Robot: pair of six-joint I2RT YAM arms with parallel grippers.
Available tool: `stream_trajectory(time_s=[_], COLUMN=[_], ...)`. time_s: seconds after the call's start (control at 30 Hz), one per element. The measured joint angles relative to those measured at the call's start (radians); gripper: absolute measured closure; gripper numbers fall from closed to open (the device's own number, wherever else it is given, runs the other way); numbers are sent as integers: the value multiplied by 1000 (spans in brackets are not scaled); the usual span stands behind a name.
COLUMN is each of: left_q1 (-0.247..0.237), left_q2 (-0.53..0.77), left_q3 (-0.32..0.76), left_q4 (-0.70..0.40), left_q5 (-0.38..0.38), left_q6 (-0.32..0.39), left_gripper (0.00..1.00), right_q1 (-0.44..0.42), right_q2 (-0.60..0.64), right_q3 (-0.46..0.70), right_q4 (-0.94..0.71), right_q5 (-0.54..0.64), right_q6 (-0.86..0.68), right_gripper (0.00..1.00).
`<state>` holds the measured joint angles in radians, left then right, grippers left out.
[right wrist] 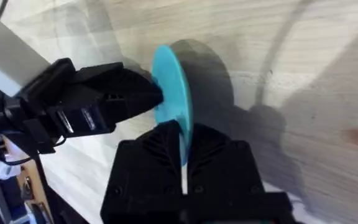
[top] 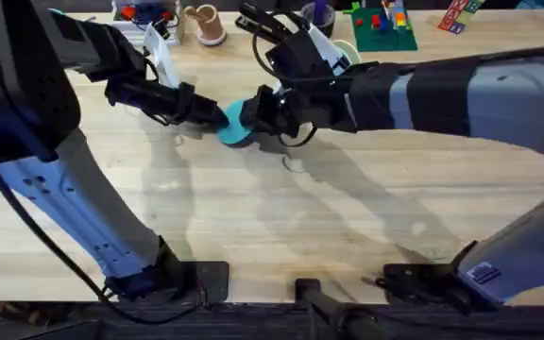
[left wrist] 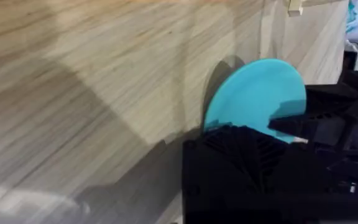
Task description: Pick up the plates from the table one by one and place each into a slot on the dish rack.
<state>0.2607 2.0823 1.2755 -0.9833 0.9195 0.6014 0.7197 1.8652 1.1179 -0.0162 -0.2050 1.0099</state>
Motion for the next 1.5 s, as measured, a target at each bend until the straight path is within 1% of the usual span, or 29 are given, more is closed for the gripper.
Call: stream_trajectory(time_s=[0.33,0.43,0.53,0.7,0.83,0.93,1.0,1.03,1.07,1.13,1.2,1.33,1.5], left_q1=[0,-4,-5,-5,-5,-5,-5,-9,-12,-31,-61,-157,-292], left_q2=[-6,-37,-93,-208,-284,-339,-384,-455,-480,-535,-585,-679,-767], left_q3=[8,7,7,7,7,7,7,7,7,7,7,7,7], left_q4=[-13,-19,-51,-115,-149,-162,-169,-173,-174,-174,-175,-177,-177], left_q5=[-10,-60,-96,-127,-150,-169,-188,-226,-243,-282,-321,-396,-472], left_q6=[-19,-20,-20,-20,-21,-35,-51,-85,-96,-128,-161,-230,-324], left_gripper=[959,961,961,961,961,961,961,961,961,961,961,962,961], right_q1=[1,6,1,-26,-55,-81,-101,-134,-144,-167,-189,-235,-299], right_q2=[-12,-42,-82,-171,-255,-326,-377,-454,-477,-526,-574,-653,-679], right_q3=[1,1,0,0,0,0,0,0,0,0,0,14,108], right_q4=[2,-5,-20,-59,-97,-148,-195,-269,-292,-345,-399,-533,-754], right_q5=[13,42,66,86,90,92,94,95,97,97,98,100,102], right_q6=[-50,-95,-130,-188,-234,-264,-290,-333,-348,-384,-424,-511,-641], right_gripper=[969,969,969,969,969,969,970,970,970,970,970,971,971])
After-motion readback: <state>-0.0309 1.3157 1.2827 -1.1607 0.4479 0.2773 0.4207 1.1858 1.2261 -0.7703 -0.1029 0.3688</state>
